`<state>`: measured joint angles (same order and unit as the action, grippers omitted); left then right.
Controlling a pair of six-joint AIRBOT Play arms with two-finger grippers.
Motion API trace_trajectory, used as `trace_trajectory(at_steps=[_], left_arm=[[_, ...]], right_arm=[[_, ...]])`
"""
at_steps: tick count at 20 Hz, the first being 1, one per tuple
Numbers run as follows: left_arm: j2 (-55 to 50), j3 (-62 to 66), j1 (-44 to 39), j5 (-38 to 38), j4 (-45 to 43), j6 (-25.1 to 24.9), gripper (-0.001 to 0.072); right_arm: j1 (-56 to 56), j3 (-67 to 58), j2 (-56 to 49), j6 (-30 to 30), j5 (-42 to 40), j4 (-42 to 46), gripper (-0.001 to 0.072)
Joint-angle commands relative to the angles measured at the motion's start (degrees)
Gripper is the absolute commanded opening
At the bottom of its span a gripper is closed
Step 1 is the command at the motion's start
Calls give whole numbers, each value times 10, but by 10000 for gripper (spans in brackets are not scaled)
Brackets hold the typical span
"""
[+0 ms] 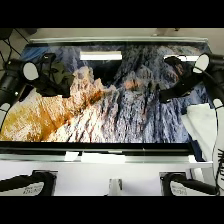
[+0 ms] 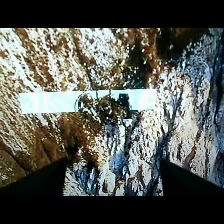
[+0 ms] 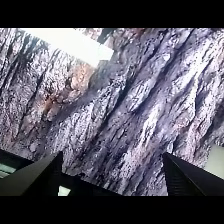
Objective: Fold the shirts.
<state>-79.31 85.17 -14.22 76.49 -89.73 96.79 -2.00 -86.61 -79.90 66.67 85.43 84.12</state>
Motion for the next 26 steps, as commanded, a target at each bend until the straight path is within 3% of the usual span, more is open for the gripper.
trace_trajectory(at_steps=[1, 14, 20, 21, 23, 26], left_arm=[[0, 0, 0, 0, 0, 0, 716], [-1, 0, 0, -7, 1, 5, 716], [-23, 1, 5, -205, 8, 3, 713], [-36, 14, 19, -231, 8, 20, 699], [-88, 93, 82, -209, 20, 69, 698], [-191, 220, 227, -78, 89, 131, 699]], right_arm=[[0, 0, 0, 0, 0, 0, 672], [0, 0, 0, 0, 0, 0, 672], [0, 0, 0, 22, -14, -31, 671], [0, 0, -1, 22, -13, -35, 671], [0, 0, -1, 21, -12, -35, 671], [0, 0, -1, 33, -6, -37, 673]])
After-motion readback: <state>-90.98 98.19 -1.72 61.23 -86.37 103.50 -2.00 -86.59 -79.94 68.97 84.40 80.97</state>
